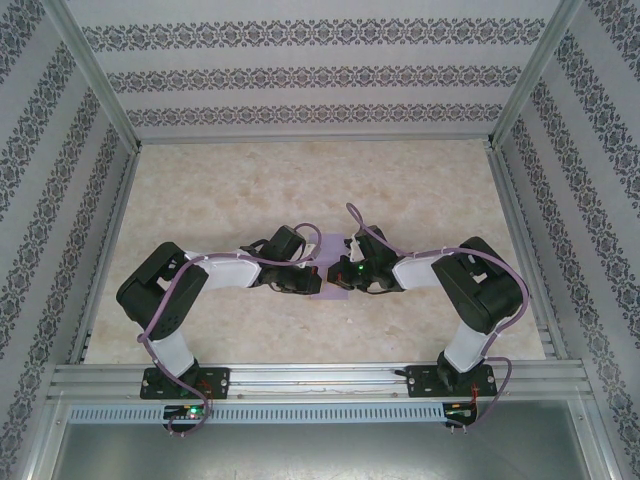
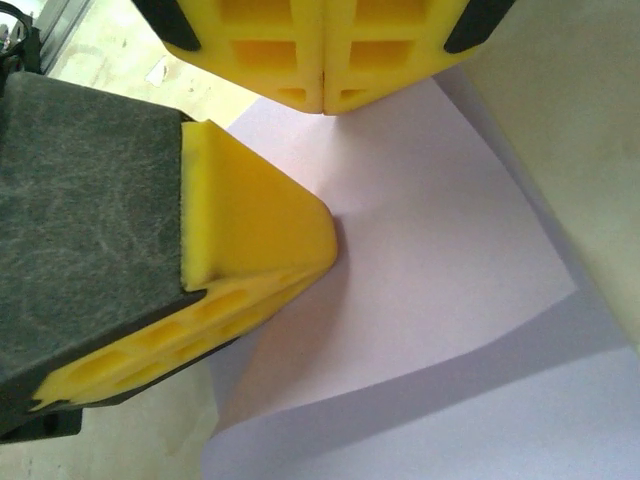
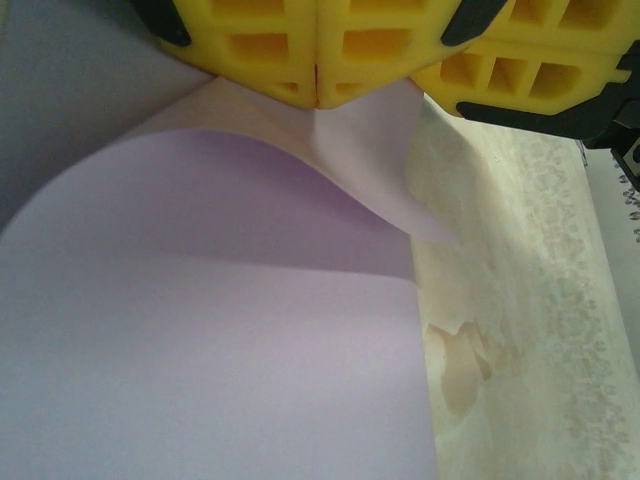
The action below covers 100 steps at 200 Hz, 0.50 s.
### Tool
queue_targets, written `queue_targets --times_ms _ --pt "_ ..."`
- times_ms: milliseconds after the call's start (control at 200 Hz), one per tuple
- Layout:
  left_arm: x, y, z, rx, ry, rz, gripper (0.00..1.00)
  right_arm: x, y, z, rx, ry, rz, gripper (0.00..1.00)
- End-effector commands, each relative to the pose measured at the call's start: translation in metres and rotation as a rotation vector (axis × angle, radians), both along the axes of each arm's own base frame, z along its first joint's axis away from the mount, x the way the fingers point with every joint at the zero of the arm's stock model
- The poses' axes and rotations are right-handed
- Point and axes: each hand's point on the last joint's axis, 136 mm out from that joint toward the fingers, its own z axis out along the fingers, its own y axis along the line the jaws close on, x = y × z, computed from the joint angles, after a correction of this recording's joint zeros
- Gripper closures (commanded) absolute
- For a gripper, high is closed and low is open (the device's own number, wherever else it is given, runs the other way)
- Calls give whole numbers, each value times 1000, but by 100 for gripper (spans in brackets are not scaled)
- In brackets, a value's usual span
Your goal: Fold a paper plane with a square sheet of paper (fold left side to right side)
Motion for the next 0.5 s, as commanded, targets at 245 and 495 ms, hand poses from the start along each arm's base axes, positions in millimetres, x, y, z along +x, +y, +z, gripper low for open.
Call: queue_targets --times_ms 245,495 --pt "-2 4 -7 55 1 -13 100 -25 -24 -43 -135 121 -14 100" --pt "-2 6 -9 69 0 -14 100 -25 -24 -42 -133 120 -12 100"
